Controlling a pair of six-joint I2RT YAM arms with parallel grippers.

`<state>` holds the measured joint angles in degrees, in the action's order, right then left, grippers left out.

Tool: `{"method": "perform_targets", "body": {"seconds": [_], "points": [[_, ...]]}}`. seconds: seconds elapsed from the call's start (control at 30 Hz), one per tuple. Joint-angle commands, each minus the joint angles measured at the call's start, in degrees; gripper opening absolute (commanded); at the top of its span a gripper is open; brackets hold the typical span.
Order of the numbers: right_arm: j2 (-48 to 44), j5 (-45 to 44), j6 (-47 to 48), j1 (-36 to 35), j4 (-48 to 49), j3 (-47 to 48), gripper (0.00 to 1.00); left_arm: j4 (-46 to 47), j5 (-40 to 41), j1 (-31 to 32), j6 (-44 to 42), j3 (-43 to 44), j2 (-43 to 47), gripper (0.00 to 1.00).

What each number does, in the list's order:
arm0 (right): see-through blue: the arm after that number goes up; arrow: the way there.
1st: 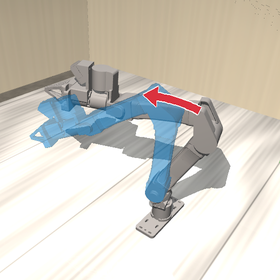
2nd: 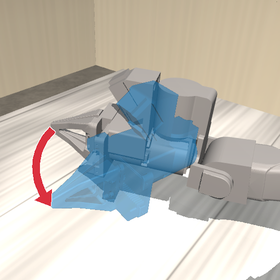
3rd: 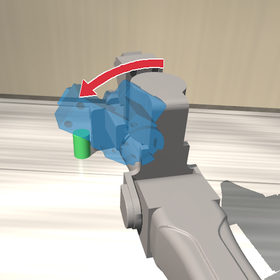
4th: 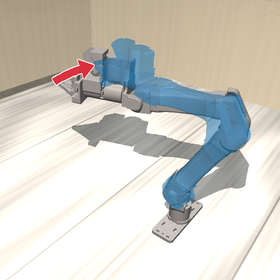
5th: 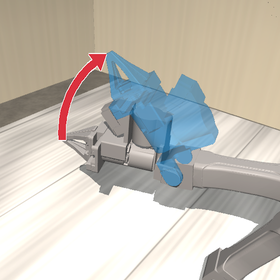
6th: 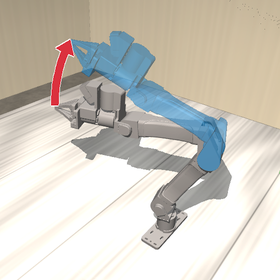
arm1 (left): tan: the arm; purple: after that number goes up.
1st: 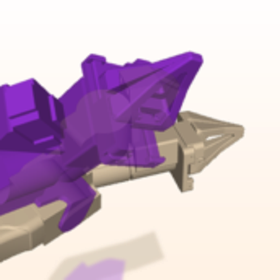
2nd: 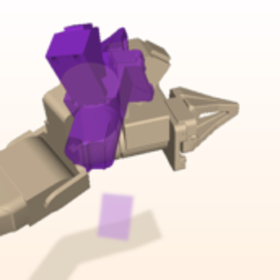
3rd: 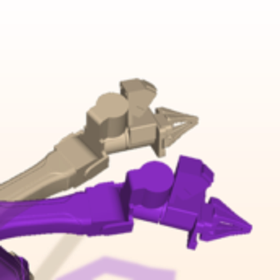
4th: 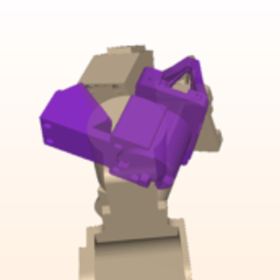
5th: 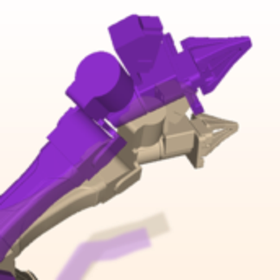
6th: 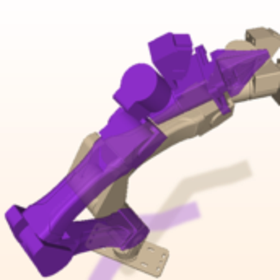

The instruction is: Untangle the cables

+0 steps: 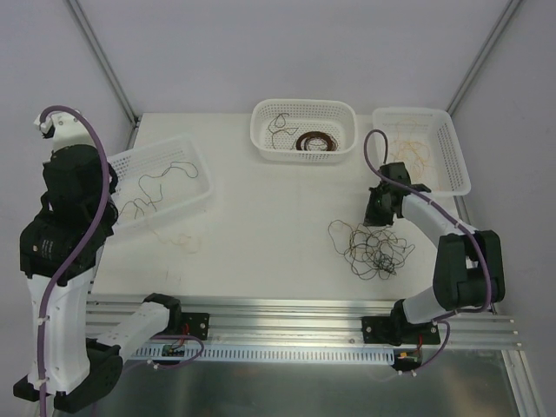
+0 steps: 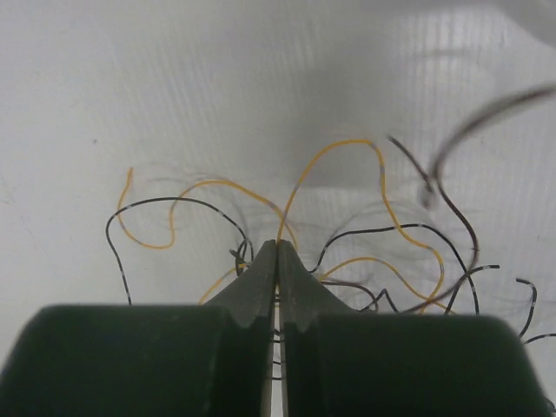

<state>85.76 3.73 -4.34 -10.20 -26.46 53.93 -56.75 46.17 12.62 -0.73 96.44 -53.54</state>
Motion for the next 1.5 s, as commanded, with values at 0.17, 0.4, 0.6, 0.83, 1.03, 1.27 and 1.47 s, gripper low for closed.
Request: {"method": "perform_targets", "body": {"seconds": [0.17,0.4,0.6,0.83,1.03,1.27,1.47], "points": [[-0.7,6.8,-2.1,1.9,1.3,-1.8,0.06,-0.2,-8.9,-0.6,3.4,1.6,0.8,0.00],[-7.1,6.2,4.2,-6.1,-0.3,3.3,0.52,3.0,-33.4,-0.6,13.2,-4.6,0.8,0.00],[-15.1,15.2,11.9,-14.0,3.5,6.5,0.78,7.9,-45.2,-0.6,20.6,-6.3,1.4,0.00],[-18.0,27.3,10.7,-23.0,12.6,9.5,0.88,15.3,-59.0,-0.6,29.0,-11.0,0.2,0.00],[-14.3,31.4,8.2,-27.2,20.4,11.4,0.91,21.1,-63.6,-0.4,34.6,-16.0,0.5,0.00],[-7.7,33.9,4.6,-32.2,31.3,10.4,0.90,24.8,-64.2,0.6,37.8,-20.2,1.1,0.00],[-1.6,32.7,2.8,-35.2,35.2,10.0,0.89,25.3,-64.3,0.9,38.5,-21.1,1.5,0.00]]}}
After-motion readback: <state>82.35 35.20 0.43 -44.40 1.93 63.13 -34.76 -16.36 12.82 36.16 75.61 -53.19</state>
